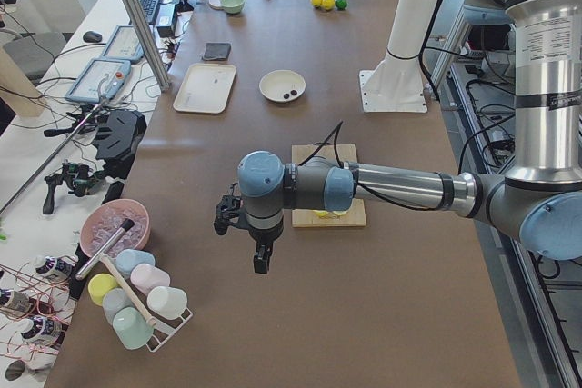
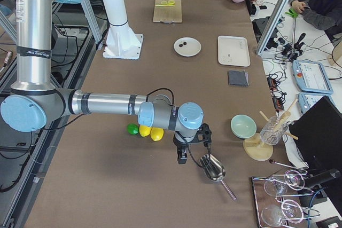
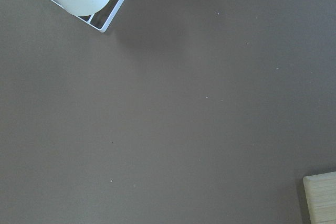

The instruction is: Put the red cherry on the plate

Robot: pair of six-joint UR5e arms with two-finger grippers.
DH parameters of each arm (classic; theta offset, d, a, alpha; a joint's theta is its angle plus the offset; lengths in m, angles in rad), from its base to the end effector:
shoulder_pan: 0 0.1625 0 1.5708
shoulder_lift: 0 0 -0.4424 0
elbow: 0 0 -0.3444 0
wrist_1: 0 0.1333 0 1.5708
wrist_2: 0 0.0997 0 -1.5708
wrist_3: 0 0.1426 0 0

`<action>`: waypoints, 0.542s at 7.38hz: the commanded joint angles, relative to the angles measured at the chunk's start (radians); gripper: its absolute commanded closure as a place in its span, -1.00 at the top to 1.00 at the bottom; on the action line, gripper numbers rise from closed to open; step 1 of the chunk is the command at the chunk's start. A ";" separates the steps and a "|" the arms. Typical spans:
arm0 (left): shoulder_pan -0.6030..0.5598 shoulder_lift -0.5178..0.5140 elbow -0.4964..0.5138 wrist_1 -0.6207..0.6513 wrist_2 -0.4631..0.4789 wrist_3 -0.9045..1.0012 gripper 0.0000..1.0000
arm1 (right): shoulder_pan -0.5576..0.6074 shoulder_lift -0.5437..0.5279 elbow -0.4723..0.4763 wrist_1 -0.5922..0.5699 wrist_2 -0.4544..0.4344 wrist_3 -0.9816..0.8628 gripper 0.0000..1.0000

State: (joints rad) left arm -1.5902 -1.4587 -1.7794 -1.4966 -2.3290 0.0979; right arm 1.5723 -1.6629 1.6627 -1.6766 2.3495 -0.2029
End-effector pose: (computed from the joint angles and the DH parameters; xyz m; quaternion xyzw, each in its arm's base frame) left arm -0.0429 -0.3945 0.6702 0.0320 0.3688 0.0406 0.9281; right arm 0.0337 -0.3921 0.7146 -0.0101 -0.3821 -0.0729 0.9212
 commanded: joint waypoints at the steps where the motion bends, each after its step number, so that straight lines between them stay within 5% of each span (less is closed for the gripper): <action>1: -0.002 0.014 -0.002 -0.001 -0.035 -0.003 0.95 | 0.000 0.000 0.000 0.000 0.001 0.000 1.00; 4: -0.002 0.015 -0.005 -0.004 -0.029 -0.001 0.95 | 0.000 -0.001 0.000 0.000 0.001 -0.001 1.00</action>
State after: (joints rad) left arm -1.5922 -1.4445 -1.7849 -1.4994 -2.3583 0.0965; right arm 1.5723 -1.6637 1.6628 -1.6766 2.3500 -0.2038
